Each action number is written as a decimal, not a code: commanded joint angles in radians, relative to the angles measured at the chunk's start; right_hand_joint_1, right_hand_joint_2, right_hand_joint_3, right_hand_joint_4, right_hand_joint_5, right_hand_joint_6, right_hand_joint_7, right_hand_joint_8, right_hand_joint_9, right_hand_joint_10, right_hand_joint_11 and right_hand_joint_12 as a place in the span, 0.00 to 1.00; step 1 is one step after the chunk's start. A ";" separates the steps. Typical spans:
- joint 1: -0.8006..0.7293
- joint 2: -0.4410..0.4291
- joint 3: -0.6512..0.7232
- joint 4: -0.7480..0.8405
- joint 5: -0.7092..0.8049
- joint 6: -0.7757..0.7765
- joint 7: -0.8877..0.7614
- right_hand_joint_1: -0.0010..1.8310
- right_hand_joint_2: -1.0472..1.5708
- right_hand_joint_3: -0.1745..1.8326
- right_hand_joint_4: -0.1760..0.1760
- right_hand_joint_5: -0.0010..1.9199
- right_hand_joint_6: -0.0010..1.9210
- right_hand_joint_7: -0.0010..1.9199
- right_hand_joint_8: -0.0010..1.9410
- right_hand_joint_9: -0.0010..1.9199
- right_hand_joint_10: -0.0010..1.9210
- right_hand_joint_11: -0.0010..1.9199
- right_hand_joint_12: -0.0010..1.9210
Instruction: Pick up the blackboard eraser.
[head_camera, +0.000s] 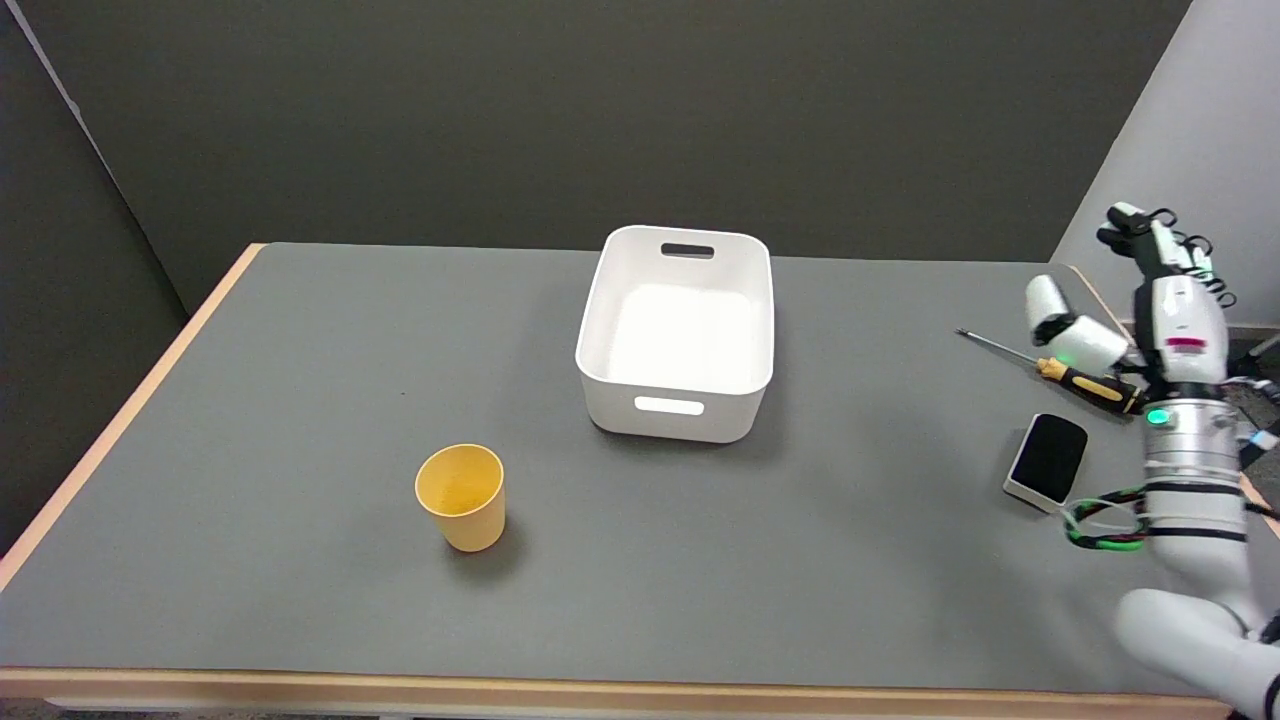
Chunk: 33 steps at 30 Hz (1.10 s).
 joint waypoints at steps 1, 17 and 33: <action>0.144 -0.255 -0.372 0.422 0.426 0.327 -1.163 0.25 0.63 0.54 0.17 0.10 0.26 0.17 0.30 0.13 0.46 0.00 0.52; 0.066 -0.349 -0.549 0.501 0.630 0.633 -1.353 0.25 0.63 0.53 0.10 0.07 0.23 0.13 0.29 0.10 0.44 0.00 0.51; 0.154 -0.346 -0.535 0.398 0.906 0.570 -1.257 0.23 0.64 0.49 0.03 0.04 0.17 0.10 0.26 0.06 0.44 0.00 0.47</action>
